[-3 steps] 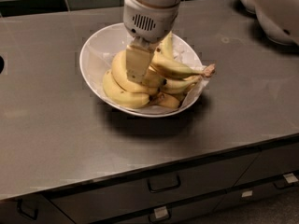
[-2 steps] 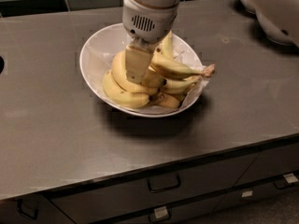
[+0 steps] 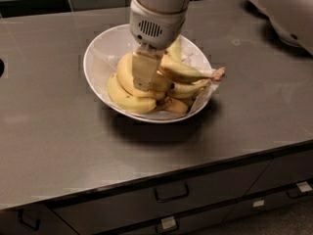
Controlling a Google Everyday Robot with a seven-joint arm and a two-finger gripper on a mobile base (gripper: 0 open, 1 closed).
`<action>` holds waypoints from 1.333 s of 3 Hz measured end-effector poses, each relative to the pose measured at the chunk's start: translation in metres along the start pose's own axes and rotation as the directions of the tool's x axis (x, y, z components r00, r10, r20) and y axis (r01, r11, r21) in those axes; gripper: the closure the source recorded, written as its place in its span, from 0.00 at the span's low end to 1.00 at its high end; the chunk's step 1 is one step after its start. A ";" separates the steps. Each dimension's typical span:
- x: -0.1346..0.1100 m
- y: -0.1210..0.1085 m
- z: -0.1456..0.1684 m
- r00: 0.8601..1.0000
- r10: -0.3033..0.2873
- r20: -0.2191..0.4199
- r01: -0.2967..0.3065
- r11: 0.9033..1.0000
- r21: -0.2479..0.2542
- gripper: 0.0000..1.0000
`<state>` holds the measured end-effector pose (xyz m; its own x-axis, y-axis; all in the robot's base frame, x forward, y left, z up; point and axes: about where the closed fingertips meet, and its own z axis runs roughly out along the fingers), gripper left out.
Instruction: Pick banana from white bowl
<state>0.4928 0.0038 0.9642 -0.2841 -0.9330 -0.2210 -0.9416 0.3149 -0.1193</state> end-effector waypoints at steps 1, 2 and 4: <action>0.002 0.000 0.005 1.000 0.006 -0.007 -0.006 1.000 -0.012 0.65; 0.002 0.000 0.005 1.000 0.006 -0.007 -0.006 1.000 -0.012 0.88; 0.006 0.007 -0.018 0.998 -0.022 0.051 0.019 0.998 0.052 1.00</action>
Offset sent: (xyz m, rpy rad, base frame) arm -0.0001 -0.0009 -0.0047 -0.0016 0.0120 -0.0035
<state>0.4814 -0.0030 0.9792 -0.2541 -0.9294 -0.2675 -0.9361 0.3060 -0.1738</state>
